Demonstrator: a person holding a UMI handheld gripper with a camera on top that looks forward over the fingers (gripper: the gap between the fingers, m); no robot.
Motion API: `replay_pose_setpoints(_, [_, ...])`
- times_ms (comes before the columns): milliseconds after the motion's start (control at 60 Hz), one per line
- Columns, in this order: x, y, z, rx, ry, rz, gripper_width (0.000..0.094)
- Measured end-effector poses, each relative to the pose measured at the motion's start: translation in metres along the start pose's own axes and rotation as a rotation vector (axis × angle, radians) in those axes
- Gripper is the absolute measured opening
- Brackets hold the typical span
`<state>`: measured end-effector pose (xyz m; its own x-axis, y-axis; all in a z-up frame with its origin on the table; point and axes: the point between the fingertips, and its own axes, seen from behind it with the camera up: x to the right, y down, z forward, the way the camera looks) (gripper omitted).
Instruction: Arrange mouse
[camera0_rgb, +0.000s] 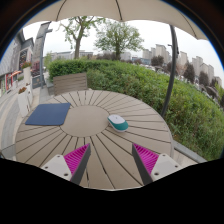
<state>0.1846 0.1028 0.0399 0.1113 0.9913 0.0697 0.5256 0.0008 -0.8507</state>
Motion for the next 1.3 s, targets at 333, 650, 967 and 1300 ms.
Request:
replay_pose_setpoints(333, [0.023,-0.021,0.083,-0.006,-0.005,0.055,0.0852])
replay_pose_setpoints(650, [0.043,-0.033,0.159,-0.059,0.013,0.015,0.0858])
replay_pose_setpoints(967, [0.041,-0.043,0.183,-0.09,-0.017,0.027,0.0831])
replay_pose_setpoints(1300, [0.032,-0.052,0.176,-0.108,-0.053,-0.045,0.0419])
